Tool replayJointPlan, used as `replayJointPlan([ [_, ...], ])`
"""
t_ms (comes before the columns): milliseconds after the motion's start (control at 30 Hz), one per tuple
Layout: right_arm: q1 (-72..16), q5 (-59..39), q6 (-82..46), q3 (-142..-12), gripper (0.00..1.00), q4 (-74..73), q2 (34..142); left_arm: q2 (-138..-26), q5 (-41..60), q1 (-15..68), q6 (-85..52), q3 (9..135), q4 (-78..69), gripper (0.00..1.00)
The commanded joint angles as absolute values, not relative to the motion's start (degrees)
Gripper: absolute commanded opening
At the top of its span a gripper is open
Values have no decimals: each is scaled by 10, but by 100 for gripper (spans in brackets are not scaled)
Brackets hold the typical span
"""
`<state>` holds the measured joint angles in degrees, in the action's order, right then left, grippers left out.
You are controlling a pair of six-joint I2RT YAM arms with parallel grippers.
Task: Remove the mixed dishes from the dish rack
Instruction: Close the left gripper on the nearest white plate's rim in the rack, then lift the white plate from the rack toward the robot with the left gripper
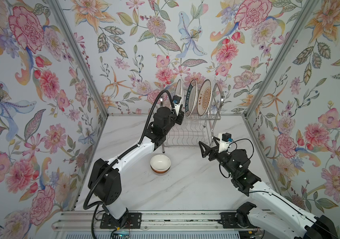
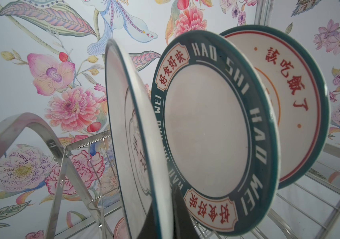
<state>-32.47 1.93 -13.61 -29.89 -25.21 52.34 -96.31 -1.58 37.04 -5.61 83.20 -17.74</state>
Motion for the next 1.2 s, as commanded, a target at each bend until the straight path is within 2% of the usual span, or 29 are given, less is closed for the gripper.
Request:
replayJointPlan([
  [0,-322,14,-144,-294,99,-268,519,-964,16,375,-57,842,-229,0],
  [667,-322,0,-154,-297,99,-273,523,-924,22,375,-57,830,-335,0],
  [967,-322,-8,-160,-301,99,-277,521,-848,34,375,-55,796,-374,0],
  [1167,-323,-12,-162,-309,99,-256,515,-756,62,376,-44,690,-425,0],
])
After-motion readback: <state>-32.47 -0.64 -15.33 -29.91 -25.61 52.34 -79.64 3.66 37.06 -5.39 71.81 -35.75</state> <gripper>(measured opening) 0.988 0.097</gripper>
